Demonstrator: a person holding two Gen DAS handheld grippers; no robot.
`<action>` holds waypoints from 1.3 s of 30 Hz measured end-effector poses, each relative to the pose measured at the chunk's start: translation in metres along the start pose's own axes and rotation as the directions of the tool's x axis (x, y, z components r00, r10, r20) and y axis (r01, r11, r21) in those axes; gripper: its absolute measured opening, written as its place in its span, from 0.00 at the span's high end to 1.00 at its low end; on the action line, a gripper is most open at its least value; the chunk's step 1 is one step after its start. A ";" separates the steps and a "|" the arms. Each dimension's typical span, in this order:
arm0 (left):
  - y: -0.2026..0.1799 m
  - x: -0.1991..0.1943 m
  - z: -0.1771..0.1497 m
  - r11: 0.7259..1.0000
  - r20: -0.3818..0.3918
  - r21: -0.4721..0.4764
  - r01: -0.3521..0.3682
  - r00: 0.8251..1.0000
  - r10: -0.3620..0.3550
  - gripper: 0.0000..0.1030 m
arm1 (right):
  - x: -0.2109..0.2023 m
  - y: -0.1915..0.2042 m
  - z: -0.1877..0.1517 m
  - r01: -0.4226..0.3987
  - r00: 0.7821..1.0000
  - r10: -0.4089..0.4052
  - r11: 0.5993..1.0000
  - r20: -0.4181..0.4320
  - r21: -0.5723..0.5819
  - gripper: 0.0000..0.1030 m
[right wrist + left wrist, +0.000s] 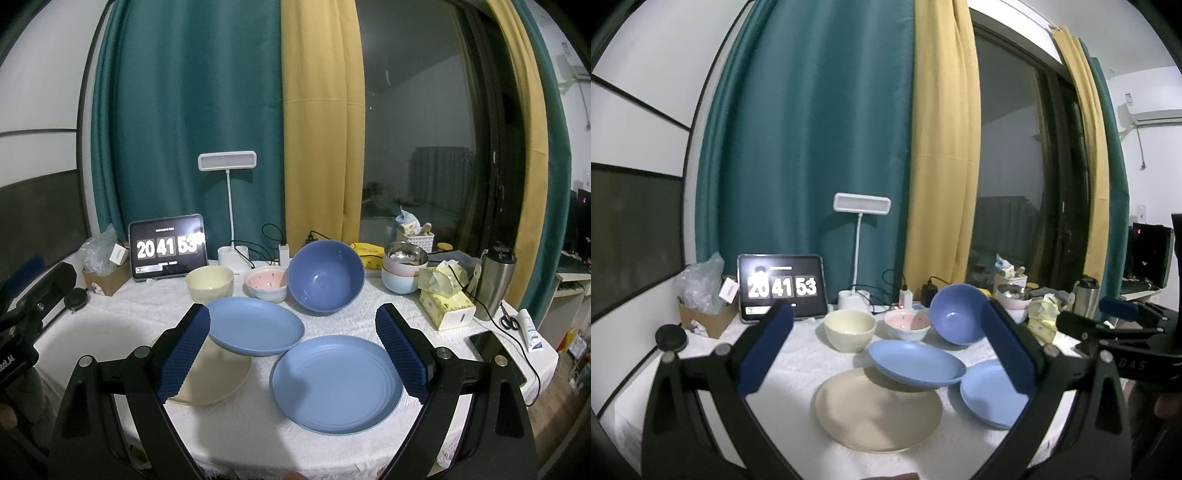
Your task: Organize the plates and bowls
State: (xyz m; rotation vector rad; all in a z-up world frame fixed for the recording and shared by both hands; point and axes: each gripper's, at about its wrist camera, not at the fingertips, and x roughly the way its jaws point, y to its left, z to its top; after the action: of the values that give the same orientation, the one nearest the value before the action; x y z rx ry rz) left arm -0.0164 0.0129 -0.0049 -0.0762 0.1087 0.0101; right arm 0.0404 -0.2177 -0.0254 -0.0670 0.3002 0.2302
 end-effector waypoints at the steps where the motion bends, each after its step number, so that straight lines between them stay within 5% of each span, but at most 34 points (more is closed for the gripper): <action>1: -0.001 -0.001 -0.001 1.000 -0.001 0.000 0.000 1.000 0.000 0.01 | 0.000 0.000 0.000 0.000 1.000 0.000 1.000 0.000 0.000 0.09; 39: 0.002 0.000 0.000 1.000 -0.002 -0.003 0.001 1.000 -0.001 0.01 | 0.001 0.001 -0.001 -0.002 1.000 0.002 1.000 0.001 0.004 0.09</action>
State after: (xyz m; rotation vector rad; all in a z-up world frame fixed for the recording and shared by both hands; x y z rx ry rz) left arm -0.0162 0.0147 -0.0046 -0.0796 0.1111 0.0090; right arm 0.0402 -0.2163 -0.0269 -0.0627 0.2996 0.2311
